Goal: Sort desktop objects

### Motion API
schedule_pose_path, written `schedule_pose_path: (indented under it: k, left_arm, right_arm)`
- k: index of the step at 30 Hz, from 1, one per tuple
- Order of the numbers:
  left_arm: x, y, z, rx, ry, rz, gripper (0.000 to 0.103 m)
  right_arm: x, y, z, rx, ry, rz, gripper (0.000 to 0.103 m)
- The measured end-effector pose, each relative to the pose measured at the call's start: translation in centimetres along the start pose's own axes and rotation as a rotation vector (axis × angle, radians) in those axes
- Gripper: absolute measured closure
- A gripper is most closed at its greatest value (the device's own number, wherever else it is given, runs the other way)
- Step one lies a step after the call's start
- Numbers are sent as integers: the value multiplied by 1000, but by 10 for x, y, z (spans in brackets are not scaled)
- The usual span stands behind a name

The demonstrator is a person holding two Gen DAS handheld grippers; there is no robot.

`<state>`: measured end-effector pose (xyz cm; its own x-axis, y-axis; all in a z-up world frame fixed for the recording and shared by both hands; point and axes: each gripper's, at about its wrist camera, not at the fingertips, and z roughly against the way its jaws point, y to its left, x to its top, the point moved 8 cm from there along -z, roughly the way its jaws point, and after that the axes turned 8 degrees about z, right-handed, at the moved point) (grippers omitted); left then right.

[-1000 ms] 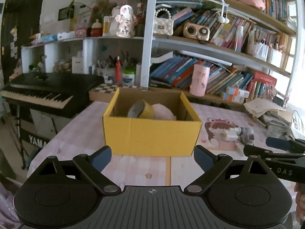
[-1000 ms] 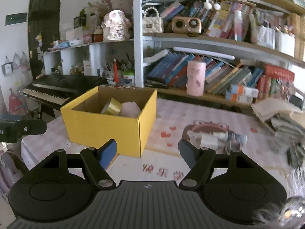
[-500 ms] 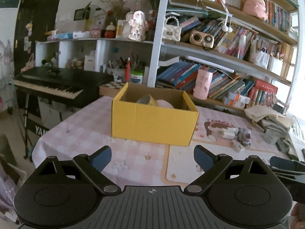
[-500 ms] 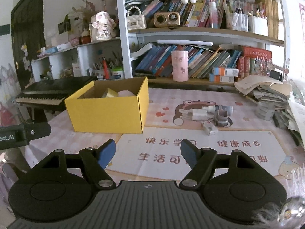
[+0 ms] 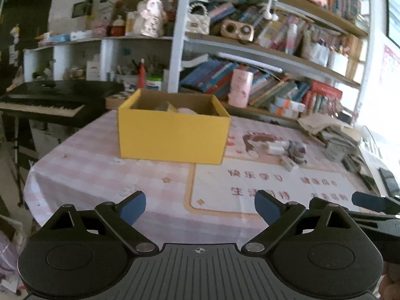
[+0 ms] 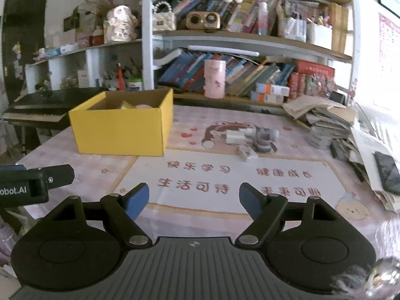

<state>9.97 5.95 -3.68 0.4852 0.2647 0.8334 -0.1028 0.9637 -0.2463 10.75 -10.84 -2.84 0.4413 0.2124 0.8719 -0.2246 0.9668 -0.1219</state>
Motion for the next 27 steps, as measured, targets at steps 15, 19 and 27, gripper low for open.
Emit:
schedule_pose_path:
  k: [15,19,27]
  left_arm:
    - [-14,-37,-18,-73,65,-92,7]
    - [-18,-47,-26,-92,91,-109,7]
    - [-19,-64,-38,-109,106,-119,7]
  right_arm:
    - [-15,-27,2,-64,48,-34,22]
    - [-19,-38,-1,-82,70,-52,22]
    - [-21,-55,-10,-88,94,-59,21]
